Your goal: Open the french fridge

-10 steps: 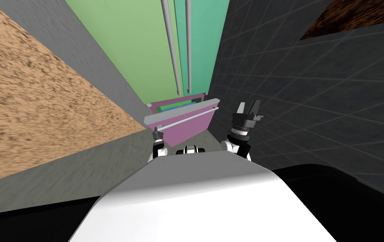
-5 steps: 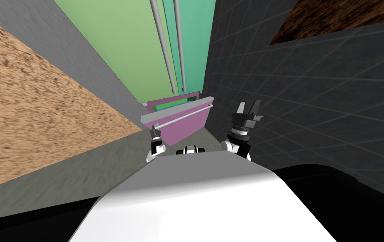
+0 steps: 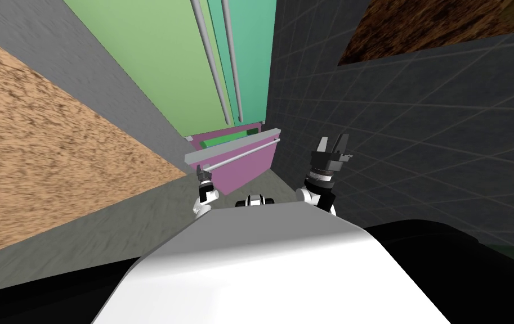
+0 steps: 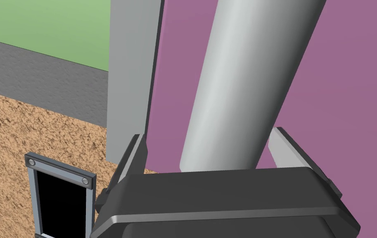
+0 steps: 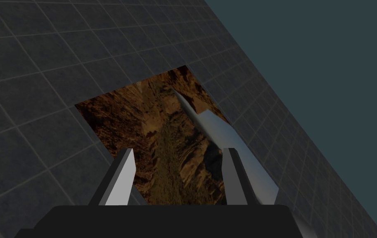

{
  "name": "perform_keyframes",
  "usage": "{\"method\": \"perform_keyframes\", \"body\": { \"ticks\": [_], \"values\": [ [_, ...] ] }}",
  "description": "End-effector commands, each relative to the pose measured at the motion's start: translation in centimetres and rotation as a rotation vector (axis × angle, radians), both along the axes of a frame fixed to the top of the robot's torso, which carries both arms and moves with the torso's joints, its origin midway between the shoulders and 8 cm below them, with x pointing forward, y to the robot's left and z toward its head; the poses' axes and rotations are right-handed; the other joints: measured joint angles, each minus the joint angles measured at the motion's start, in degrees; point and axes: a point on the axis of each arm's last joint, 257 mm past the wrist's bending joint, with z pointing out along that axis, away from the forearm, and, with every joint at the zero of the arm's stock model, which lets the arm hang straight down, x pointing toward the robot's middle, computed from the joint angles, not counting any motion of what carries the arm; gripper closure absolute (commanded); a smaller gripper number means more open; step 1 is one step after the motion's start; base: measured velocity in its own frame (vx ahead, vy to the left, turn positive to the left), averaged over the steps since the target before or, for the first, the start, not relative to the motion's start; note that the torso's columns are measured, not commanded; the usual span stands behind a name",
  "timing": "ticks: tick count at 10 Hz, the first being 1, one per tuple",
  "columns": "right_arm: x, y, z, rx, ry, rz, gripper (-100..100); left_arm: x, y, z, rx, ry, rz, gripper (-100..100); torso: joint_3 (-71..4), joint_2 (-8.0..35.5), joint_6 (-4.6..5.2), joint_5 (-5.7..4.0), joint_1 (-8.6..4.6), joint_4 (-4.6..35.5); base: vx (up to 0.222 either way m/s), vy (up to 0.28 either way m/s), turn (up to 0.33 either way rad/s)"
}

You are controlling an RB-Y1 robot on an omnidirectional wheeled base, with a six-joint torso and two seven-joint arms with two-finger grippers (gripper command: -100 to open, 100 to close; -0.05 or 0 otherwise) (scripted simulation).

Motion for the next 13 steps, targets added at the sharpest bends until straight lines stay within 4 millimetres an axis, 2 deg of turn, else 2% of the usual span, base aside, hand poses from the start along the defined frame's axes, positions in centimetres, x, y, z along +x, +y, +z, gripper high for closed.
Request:
{"method": "perform_keyframes", "body": {
  "ticks": [1, 5, 6, 7, 8, 13],
  "values": [
    [0.0, 0.0, 0.0, 0.0, 0.0, 0.0, 0, 1.7, 0.4, 1.5, 0.002, 0.001, -0.01, -100, 0.0, 0.0, 0.07, -0.08, -0.13, 0.0, -0.039, -0.035, 0.035],
    [0.0, 0.0, 0.0, 0.0, 0.0, 0.0, 0, 3.9, 1.1, 3.9, 0.004, 0.001, -0.021, -100, 0.2, 0.3, 0.11, -0.26, -0.38, 0.3, -0.039, -0.029, 0.024],
    [0.0, 0.0, 0.0, 0.0, 0.0, 0.0, 0, 4.9, 1.3, 5.1, 0.006, 0.001, -0.026, -100, 0.3, 0.5, 0.13, -0.36, -0.5, 0.4, -0.064, -0.055, 0.035],
    [0.0, 0.0, 0.0, 0.0, 0.0, 0.0, 0, 4.2, 1.2, 3.5, -0.002, 0.022, -0.021, -100, 0.3, 0.6, 0.12, -0.48, -0.68, 0.5, -0.023, -0.025, 0.009],
    [0.0, 0.0, 0.0, 0.0, 0.0, 0.0, 0, 4.2, 1.2, 3.2, -0.005, 0.032, -0.021, 0, 0.3, 0.5, 0.12, -0.4, -0.59, 0.4, 0.0, 0.0, 0.0],
    [0.0, 0.0, 0.0, 0.0, 0.0, 0.0, 0, 3.9, 1.2, 2.0, -0.015, 0.057, -0.019, 0, 0.1, 0.2, 0.11, -0.15, -0.27, 0.1, 0.0, 0.0, 0.0]
  ]
}}
